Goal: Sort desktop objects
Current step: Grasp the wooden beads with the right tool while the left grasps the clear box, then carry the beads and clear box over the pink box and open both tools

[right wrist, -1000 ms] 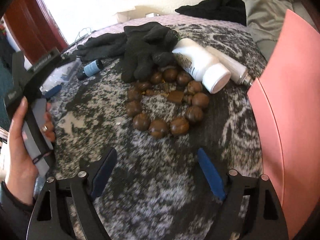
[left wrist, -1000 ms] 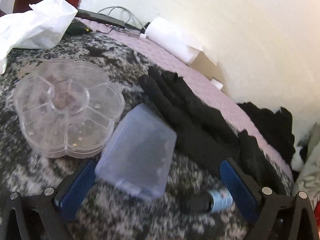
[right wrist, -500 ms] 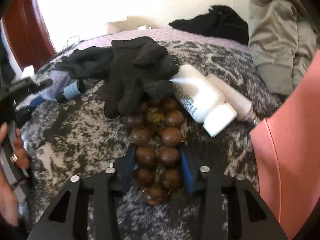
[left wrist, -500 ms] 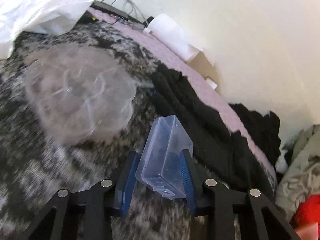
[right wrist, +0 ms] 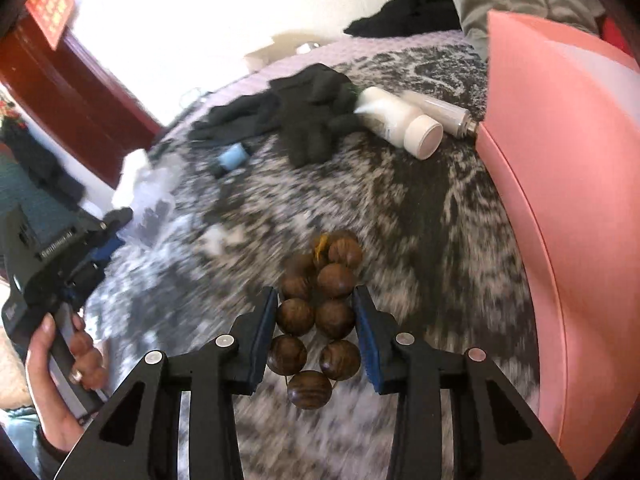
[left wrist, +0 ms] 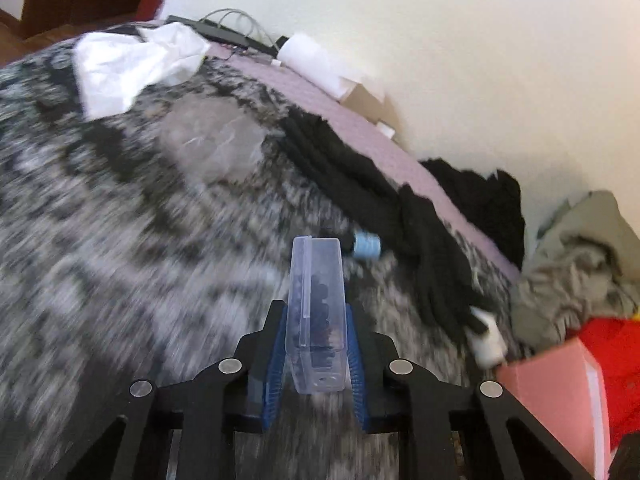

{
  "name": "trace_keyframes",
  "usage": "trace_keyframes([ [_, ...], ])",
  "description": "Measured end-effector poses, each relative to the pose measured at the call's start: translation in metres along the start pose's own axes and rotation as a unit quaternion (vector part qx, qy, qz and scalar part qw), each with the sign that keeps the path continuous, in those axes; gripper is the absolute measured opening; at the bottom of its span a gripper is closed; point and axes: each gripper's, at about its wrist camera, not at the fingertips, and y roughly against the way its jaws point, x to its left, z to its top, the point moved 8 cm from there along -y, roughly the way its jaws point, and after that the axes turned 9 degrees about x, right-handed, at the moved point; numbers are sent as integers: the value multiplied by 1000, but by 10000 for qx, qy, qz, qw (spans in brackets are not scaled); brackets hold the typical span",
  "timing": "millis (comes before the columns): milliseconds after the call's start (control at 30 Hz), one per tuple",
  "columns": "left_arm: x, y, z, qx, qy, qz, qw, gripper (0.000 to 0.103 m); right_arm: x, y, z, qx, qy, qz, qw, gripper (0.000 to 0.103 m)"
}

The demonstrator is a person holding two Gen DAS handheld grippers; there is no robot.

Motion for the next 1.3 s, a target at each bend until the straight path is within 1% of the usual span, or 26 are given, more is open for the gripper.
trace_keyframes([
  [33, 1, 11, -8, 35, 44, -31, 10000, 23, 4, 10, -8, -27, -25, 74, 10000, 3],
  [67, 1, 22, -17, 71, 87, -63, 9999, 23, 7, 20, -17, -55, -53, 162, 9998, 0],
  [133, -1, 39, -31, 69, 16, -20, 10000, 23, 11, 37, -31, -125, -96, 318, 9994, 0],
  [167, -2, 47, -43, 92, -127, 114, 9998, 23, 12, 46, -40, -169, -75, 314, 9993, 0],
  [233, -4, 51, -58, 164, -290, 244, 9991, 23, 11, 58, -55, -234, 24, 218, 9995, 0],
  [300, -6, 48, -78, 368, -493, 391, 9973, 23, 9, 53, -59, -176, 63, 151, 9997, 0],
  [333, -6, 46, -81, 423, -545, 432, 9967, 23, 8, 47, -59, -120, 73, 125, 9998, 0],
  [367, -6, 43, -85, 477, -596, 473, 9960, 23, 7, 40, -58, -64, 83, 100, 9999, 3],
  [400, -6, 41, -89, 531, -647, 514, 9952, 23, 6, 34, -58, -9, 92, 74, 9999, 9],
  [433, -3, 36, -91, 580, -679, 632, 9940, 23, 6, 27, -57, 47, 102, 49, 9999, 18],
  [467, -2, 33, -92, 634, -672, 640, 9937, 23, 5, 21, -57, 102, 112, 23, 9999, 47],
  [500, 0, 29, -93, 688, -665, 648, 9933, 23, 4, 15, -57, 158, 122, -2, 9998, 72],
  [533, 2, 23, -95, 757, -666, 700, 9924, 23, 3, 8, -56, 213, 131, -28, 9997, 74],
  [667, 5, -1, -102, 1024, -757, 875, 9880, 25, 0, -17, -55, 436, 170, -130, 9988, 74],
  [733, 6, -14, -107, 1187, -788, 971, 9850, 26, -1, -29, -54, 547, 190, -181, 9982, 70],
  [767, 6, -22, -110, 1285, -860, 1063, 9822, 27, -2, -36, -53, 602, 200, -206, 9978, 70],
  [800, 7, -30, -114, 1378, -991, 1259, 9774, 27, -1, -41, -52, 621, 258, -271, 9974, 70],
  [867, 2, -33, -116, 1284, -1270, 1488, 9722, 25, 6, -49, -48, 504, 615, -626, 9949, 70],
  [900, -1, -32, -116, 1249, -1342, 1541, 9709, 24, 7, -52, -48, 494, 814, -912, 9913, 60],
  [933, -4, -30, -115, 1212, -1338, 1483, 9723, 23, 8, -53, -48, 489, 966, -1122, 9878, 39],
  [967, -8, -25, -114, 1173, -1262, 1308, 9763, 23, 8, -52, -47, 498, 1006, -1151, 9870, 28],
  [1000, -11, -22, -113, 1135, -1246, 1263, 9776, 23, 8, -49, -47, 513, 992, -1111, 9875, 20],
  [1100, -22, -3, -109, 888, -1344, 1258, 9789, 23, 7, -33, -46, 496, 685, -645, 9943, 20],
  [1200, -36, 15, -108, 696, -1424, 1155, 9806, 23, 18, -4, -45, 187, 780, -414, 9959, 20],
  [1300, -51, 33, -104, 494, -1367, 1029, 9840, 23, 31, 30, -47, -189, 935, -219, 9952, 20],
])
